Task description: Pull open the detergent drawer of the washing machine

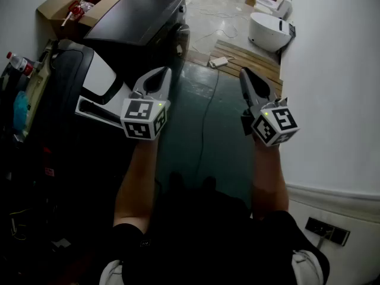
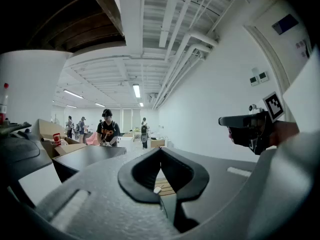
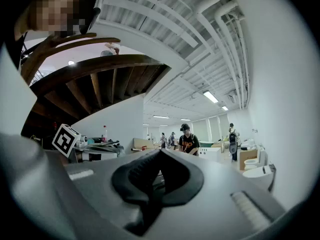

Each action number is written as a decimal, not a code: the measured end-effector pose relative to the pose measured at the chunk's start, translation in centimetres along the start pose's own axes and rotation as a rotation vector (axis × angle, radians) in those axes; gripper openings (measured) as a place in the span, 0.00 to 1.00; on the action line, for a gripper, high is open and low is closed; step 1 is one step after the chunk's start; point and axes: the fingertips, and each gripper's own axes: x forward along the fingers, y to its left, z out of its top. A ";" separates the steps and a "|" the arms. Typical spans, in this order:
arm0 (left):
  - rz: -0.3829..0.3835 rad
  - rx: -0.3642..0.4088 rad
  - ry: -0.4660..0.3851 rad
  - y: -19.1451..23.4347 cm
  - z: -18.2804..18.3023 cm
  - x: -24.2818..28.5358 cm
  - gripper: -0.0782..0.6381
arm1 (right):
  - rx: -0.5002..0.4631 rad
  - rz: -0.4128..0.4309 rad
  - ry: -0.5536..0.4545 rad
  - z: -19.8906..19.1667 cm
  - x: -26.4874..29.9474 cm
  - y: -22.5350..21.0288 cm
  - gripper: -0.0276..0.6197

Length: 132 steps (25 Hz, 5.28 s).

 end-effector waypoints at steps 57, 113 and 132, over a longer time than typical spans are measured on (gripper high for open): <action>-0.125 -0.060 0.046 7.1 -1.7 22.9 0.12 | 0.115 0.042 0.160 -6.5 18.1 -13.0 0.05; 0.166 -0.078 0.146 10.5 -3.6 54.7 0.12 | 0.117 0.298 0.288 -12.7 38.2 -43.7 0.05; 0.367 -0.142 0.119 28.7 -4.6 49.9 0.12 | 0.083 0.557 0.372 -13.5 57.3 -29.6 0.04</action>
